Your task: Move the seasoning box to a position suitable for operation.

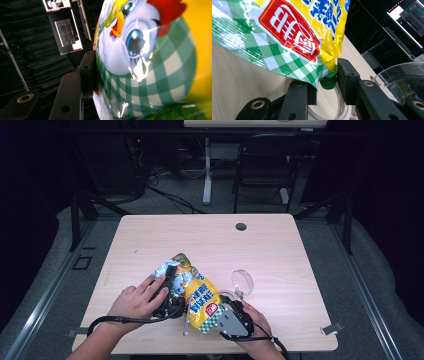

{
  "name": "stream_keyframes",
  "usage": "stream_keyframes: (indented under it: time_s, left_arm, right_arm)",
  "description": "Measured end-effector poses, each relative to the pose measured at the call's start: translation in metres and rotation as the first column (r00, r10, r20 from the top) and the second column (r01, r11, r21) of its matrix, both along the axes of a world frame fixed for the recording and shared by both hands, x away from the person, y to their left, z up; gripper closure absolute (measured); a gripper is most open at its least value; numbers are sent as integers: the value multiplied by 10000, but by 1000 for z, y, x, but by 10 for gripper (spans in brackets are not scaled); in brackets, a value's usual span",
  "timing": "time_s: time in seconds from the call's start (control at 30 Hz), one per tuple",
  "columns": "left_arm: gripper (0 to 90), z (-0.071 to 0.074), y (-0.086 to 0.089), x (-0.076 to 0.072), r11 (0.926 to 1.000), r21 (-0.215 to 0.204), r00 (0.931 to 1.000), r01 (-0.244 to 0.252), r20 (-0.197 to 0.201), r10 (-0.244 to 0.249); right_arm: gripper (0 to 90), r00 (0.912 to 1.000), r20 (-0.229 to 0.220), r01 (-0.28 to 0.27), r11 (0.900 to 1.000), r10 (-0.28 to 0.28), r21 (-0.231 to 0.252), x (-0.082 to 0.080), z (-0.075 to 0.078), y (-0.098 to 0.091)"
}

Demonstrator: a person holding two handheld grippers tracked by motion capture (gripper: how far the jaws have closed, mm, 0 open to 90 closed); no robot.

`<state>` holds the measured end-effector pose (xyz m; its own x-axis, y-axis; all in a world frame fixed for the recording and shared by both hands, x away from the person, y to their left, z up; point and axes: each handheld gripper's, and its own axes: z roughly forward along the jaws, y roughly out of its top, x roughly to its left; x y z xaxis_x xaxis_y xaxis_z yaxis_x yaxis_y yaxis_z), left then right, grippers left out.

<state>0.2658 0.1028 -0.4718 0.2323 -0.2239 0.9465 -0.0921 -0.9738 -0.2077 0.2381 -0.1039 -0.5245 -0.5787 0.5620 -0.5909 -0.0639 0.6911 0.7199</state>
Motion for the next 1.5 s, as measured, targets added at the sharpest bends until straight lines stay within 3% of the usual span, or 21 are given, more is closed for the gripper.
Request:
stream_keyframes:
  time_s: [0.17,0.23,1.07,1.17,1.5]
  left_arm:
    - [596,2,-1,0,9999,124,9998,73,195,-76]
    - [596,1,-1,0,9999,102,10000,-1,47,0]
    - [599,6,-4,-3,9990,416,9996,143,254,-154]
    - [603,8,-5,-3,9990,434,9999,75,112,-80]
    - [606,10,-6,-4,9976,676,9998,138,163,-149]
  right_arm:
    - [705,10000,27,20,10000,-20,22,0,0,0]
    - [706,10000,32,26,10000,-26,20,0,0,0]
    - [706,10000,-32,59,9996,-58,278,1,-1,0]
    - [706,9999,-88,53,9996,-51,294,1,-1,0]
    - [706,9999,-111,28,9995,-24,324,2,-2,-1]
